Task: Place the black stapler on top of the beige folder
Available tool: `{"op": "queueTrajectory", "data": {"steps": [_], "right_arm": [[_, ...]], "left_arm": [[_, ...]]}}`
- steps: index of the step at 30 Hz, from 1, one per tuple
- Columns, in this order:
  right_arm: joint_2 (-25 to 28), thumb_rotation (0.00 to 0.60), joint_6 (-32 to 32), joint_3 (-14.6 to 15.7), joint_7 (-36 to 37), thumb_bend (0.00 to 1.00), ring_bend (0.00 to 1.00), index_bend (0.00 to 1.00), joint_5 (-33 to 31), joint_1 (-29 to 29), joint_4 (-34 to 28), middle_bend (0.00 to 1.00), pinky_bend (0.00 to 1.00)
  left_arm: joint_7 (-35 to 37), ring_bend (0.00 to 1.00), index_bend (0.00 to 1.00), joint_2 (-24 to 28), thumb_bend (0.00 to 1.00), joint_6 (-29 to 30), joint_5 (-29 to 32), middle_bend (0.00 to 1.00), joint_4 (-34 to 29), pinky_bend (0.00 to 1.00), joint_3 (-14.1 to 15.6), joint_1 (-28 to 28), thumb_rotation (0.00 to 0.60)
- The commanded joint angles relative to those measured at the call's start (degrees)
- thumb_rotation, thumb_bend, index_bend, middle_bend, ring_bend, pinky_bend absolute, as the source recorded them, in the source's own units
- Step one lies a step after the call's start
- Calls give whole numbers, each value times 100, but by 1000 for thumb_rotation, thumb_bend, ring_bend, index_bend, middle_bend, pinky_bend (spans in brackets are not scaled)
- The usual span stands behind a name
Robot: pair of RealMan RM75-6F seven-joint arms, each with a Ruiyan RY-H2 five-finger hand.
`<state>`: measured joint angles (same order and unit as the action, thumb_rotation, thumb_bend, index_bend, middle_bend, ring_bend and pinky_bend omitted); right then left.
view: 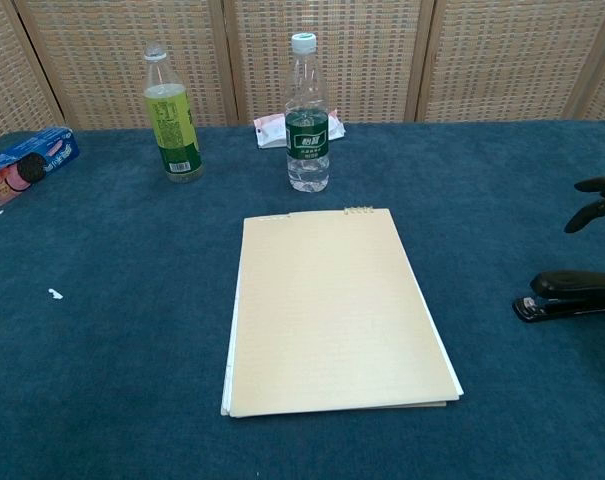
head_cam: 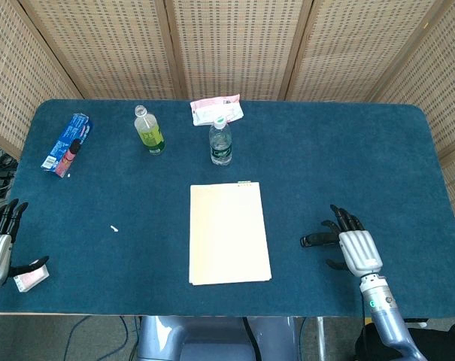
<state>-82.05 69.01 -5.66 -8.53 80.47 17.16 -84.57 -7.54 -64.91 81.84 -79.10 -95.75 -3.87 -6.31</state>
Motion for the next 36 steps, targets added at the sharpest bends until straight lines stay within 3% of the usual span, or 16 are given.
{"op": "queueTrajectory", "data": {"steps": [1,8,21,23,26,28,36], "right_arm": [[-100,600,-161,-82,-52,177,0,301,-124,132,115,78,199],[-210,600,-417,-173,-86,208,19,341,-350,300,297,117,227],[-729,600,-1058,-242,191,256,97,391,-809,617,1211,186,273],[-851,600,-1021,-283,272,301,181,450,-791,659,1396,259,334],[-1079,600,-767,-366,409,417,454,664,-691,681,1698,511,614],[-1129,600,-699,-372,559,454,544,749,-617,693,1770,595,719],[-1041,600,-458,-337,709,485,659,800,-334,720,1580,689,860]], "left_arm": [[-6,0,0,-1,5,-12,11,0,0,0,-3,-5,600],[-1,0,0,1,5,-38,51,0,5,0,-12,-14,600],[10,0,0,-17,5,-107,119,0,41,0,-30,-46,600],[16,0,0,-18,5,-100,112,0,44,0,-26,-44,600],[18,0,0,-20,5,-112,112,0,54,0,-26,-52,600],[19,0,0,-22,5,-119,116,0,60,0,-25,-55,600],[17,0,0,-35,5,-101,106,0,67,0,-28,-56,600]]}}
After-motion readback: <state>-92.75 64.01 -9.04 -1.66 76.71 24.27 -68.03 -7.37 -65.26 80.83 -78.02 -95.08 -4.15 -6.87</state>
